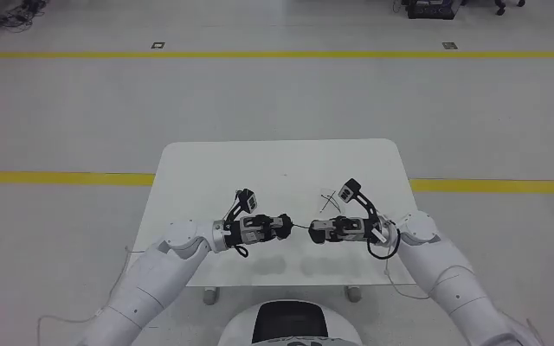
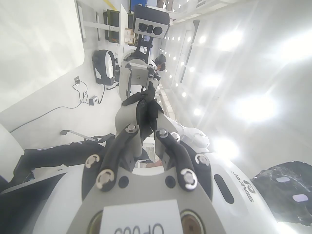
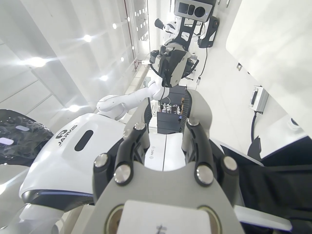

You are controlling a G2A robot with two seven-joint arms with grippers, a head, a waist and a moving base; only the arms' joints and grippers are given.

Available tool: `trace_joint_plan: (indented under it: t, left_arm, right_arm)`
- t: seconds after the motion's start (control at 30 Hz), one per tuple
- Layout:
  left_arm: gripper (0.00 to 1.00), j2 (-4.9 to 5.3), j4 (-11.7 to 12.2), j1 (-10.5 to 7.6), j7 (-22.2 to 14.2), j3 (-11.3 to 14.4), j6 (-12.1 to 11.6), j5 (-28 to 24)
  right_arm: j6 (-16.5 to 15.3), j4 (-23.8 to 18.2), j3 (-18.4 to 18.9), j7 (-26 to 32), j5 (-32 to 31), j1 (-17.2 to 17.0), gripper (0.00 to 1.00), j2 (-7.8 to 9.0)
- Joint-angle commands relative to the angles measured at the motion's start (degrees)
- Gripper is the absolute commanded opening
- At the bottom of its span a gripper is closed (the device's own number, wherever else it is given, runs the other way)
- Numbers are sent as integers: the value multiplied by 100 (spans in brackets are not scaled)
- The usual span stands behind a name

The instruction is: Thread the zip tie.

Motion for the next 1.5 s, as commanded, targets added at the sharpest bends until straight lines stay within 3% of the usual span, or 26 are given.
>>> trace_joint_plan:
  t: [0.0,0.63,1.47]
  left_arm:
    - [0,0,0,0,0,0,0,0]
    - [0,0,0,0,0,0,0,0]
    - [0,0,0,0,0,0,0,0]
  right_arm:
    - [0,-22,30,-1,-36,-18,24,-15]
    - [0,-151,370,-41,-281,-221,10,-142]
    - [0,-136,552,74,-401,-259,8,-287]
